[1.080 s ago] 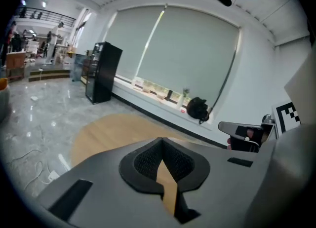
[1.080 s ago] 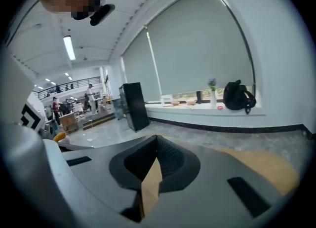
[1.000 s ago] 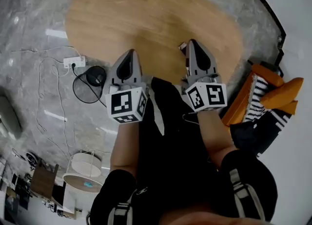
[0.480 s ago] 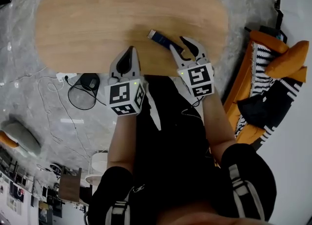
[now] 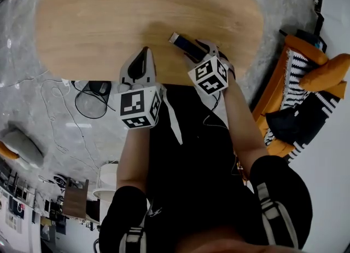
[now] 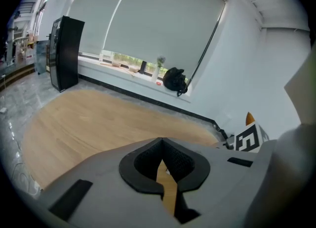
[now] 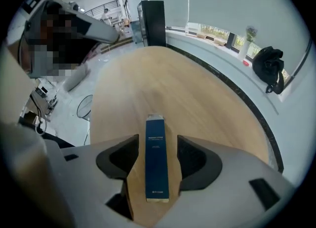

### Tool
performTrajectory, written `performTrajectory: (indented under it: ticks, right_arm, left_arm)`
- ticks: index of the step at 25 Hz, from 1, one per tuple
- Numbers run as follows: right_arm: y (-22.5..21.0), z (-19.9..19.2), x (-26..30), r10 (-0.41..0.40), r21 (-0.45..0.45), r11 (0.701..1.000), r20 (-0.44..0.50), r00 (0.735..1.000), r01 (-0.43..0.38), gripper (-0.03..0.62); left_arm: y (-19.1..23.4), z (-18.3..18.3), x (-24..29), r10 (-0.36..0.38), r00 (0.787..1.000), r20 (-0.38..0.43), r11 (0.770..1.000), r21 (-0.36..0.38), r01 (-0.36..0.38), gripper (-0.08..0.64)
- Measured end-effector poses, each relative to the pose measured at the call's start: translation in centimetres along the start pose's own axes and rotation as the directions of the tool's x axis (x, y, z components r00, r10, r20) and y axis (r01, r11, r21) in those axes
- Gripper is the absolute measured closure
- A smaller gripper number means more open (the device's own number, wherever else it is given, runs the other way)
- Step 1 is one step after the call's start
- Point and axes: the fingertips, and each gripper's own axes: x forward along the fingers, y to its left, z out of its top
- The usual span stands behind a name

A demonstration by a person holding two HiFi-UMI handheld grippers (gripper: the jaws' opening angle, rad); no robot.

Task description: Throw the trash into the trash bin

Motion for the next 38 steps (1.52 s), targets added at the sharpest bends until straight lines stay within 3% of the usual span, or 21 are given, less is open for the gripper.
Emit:
performTrajectory:
  ticks: [6, 10, 13, 18, 20, 22, 26, 28, 30, 35, 38]
  right_arm:
    - [0.4, -1.6, 4.2, 0.058, -0.022, 0.998, -0.112, 0.992, -0.061, 0.376]
    - [0.6, -2.3, 5.1, 0.046, -0.033, 0.998, -0.163, 0.986, -0.052, 0.379]
    - [0.0, -1.5, 4.6, 0.034, 0.015, 0.999, -0.113, 0.993, -0.032, 0.394]
    - [-1.5, 3.1, 1.9, -0.022, 0.131, 0.991, 0.100, 0.995, 0.009, 0.394]
    - [-2.5, 6.0, -0.2, -0.090, 0.155, 0.986, 0.214, 0.973, 0.057, 0.394]
    - [-3.3, 9.0, -3.0, -0.170, 0.189, 0.976, 0.344, 0.924, 0.109, 0.394]
    - [-3.7, 14.5, -8.7, -0.287, 0.251, 0.953, 0.581, 0.762, 0.168, 0.394]
    - [-2.9, 16.5, -10.4, -0.292, 0.249, 0.954, 0.644, 0.707, 0.167, 0.394]
    - [-1.7, 18.0, -11.0, -0.279, 0.239, 0.959, 0.672, 0.686, 0.156, 0.394]
    - [3.4, 21.9, -10.3, -0.197, 0.153, 0.980, 0.696, 0.690, 0.125, 0.394]
    - [7.5, 24.7, -8.9, -0.108, 0.074, 0.994, 0.712, 0.694, 0.079, 0.394]
  left_arm:
    - [1.9, -0.7, -0.4, 0.037, 0.999, -0.017, 0.999, -0.021, -0.037, 0.548]
    - [2.8, -1.2, -0.8, 0.060, 0.998, -0.020, 0.997, -0.042, -0.061, 0.548]
    - [3.2, -1.5, -0.7, 0.071, 0.997, -0.018, 0.996, -0.048, -0.072, 0.548]
    - [3.7, -1.1, -1.5, 0.094, 0.996, -0.003, 0.994, -0.062, -0.094, 0.548]
    - [3.9, -0.9, -1.9, 0.104, 0.995, 0.006, 0.992, -0.070, -0.103, 0.548]
    - [4.2, -0.7, -2.2, 0.115, 0.993, 0.022, 0.991, -0.072, -0.113, 0.548]
    - [5.1, 0.4, -2.9, 0.141, 0.987, 0.078, 0.988, -0.077, -0.135, 0.548]
    - [5.6, 0.7, -3.6, 0.155, 0.983, 0.101, 0.985, -0.095, -0.145, 0.548]
    - [6.4, 1.0, -4.5, 0.171, 0.978, 0.119, 0.981, -0.115, -0.157, 0.548]
    - [9.4, 0.3, -7.9, 0.222, 0.964, 0.148, 0.965, -0.174, -0.195, 0.548]
    - [12.2, -1.2, -10.4, 0.280, 0.947, 0.157, 0.942, -0.233, -0.240, 0.548]
